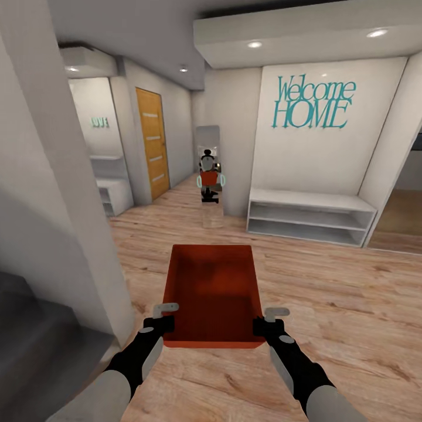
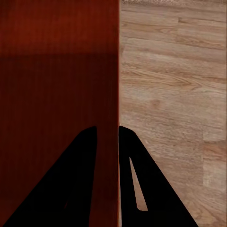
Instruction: Move the two storage containers from the living room to the garage. In the garage, place one container on the floor and stack the other container on top of it (either order is fine).
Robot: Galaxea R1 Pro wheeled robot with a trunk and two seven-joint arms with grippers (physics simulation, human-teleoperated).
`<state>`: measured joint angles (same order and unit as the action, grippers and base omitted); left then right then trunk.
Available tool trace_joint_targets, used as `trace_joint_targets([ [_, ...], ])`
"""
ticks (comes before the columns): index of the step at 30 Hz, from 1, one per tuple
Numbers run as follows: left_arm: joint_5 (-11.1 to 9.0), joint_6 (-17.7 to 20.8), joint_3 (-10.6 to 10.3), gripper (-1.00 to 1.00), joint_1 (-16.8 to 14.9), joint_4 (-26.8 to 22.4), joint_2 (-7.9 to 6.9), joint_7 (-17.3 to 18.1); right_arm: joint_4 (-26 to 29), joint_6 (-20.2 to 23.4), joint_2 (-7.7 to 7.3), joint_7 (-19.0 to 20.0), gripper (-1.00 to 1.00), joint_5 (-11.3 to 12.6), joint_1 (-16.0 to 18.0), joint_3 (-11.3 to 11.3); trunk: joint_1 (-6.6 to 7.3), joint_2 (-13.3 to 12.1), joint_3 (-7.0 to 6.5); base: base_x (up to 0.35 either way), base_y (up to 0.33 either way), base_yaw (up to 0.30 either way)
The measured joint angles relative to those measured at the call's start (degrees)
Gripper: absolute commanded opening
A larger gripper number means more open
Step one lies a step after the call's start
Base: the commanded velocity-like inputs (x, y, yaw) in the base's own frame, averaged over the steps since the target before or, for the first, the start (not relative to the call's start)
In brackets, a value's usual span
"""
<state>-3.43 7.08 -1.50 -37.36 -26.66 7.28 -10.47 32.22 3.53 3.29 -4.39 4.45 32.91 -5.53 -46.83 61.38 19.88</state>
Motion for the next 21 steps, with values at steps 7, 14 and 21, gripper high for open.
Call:
trace_joint_targets([
  [7, -0.2, 0.0, -0.2, -1.0, 0.0, 0.0, -0.02, -0.1, 0.0, 0.0, -0.02, 0.0, -1.0, 0.0, 0.0, 0.0, 0.0, 0.0, 0.0, 0.325, 0.0, 0.0],
  [14, -0.4, 0.0, -0.4, -1.0, 0.0, 0.0, -0.02, -0.2, 0.0, 0.0, -0.08, 0.0, -1.0, 0.1, 0.0, -0.1, 0.0, 0.0, 0.0, 0.325, 0.0, 0.0],
  [21, -0.3, 0.0, -0.3, -1.0, 0.0, 0.0, -0.02, -0.1, 0.0, 0.0, -0.05, 0.0, -1.0, 0.0, 0.0, 0.0, 0.0, 0.0, -0.03, 0.325, 0.0, 0.0],
])
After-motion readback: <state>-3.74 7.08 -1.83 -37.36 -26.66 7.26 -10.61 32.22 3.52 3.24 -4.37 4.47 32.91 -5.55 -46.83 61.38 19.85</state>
